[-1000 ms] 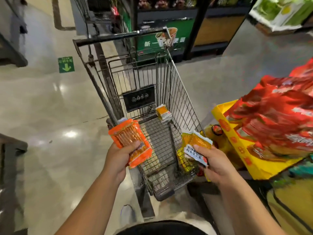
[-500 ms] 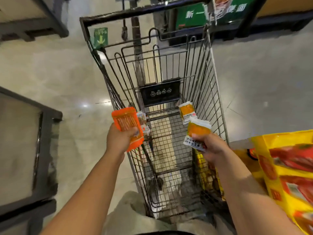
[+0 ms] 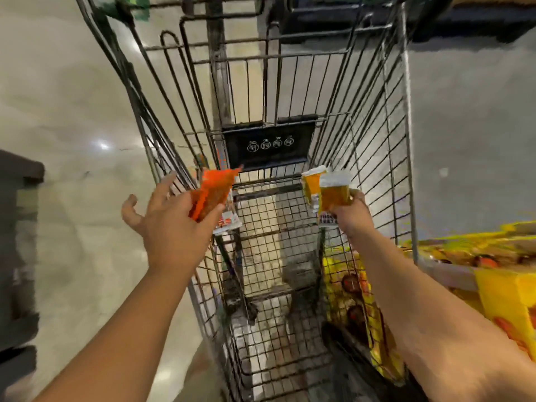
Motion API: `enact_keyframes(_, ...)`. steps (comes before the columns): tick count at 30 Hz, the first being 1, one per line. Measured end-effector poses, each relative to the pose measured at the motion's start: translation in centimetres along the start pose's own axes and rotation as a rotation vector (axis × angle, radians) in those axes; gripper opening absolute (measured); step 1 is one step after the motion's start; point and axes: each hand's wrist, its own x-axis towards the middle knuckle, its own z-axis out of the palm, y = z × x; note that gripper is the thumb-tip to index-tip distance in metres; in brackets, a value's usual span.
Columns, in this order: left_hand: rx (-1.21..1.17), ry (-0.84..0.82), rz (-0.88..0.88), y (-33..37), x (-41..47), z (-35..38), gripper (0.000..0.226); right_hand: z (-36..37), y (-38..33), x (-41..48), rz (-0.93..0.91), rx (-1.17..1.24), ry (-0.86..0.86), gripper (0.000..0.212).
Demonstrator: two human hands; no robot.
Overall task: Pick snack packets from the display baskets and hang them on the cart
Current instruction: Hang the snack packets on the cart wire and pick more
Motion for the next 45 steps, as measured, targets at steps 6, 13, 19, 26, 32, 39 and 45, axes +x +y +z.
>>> enact_keyframes(6, 0.102, -0.032, 0.224, -1.6, 0.5, 2.3, 0.034, 3.4, -0.2, 6.2, -0.023, -0.102, 0.090, 0.035)
enact_keyframes(13, 0.119, 0.016, 0.250, -2.3, 0.7, 3.0, 0.030, 5.1, 1.2, 10.1, -0.280, -0.479, 0.145, 0.028)
enact_keyframes(19, 0.109, 0.008, 0.192, -1.8, 0.9, 3.1, 0.030, 4.6, 1.8, 11.6, -0.334, -0.991, 0.059, 0.050)
enact_keyframes(26, 0.081, 0.032, 0.194, -1.4, 1.2, 2.9, 0.039, 5.8, 1.9, 11.6, -0.308, -1.110, 0.108, 0.067)
enact_keyframes(32, 0.093, 0.024, 0.191, -1.4, 1.3, 2.8, 0.036, 5.7, 1.7, 11.9, -0.349, -0.862, -0.024, 0.076)
enact_keyframes(39, 0.106, 0.005, 0.199, -1.3, 1.4, 2.6, 0.043, 5.8, 3.3, 11.2, -0.322, -1.071, -0.083, 0.069)
enact_keyframes(45, 0.128, 0.018, 0.164, -1.3, 1.2, 2.7, 0.041, 7.3, 3.0, 10.6, -0.365, -1.176, -0.070, 0.091)
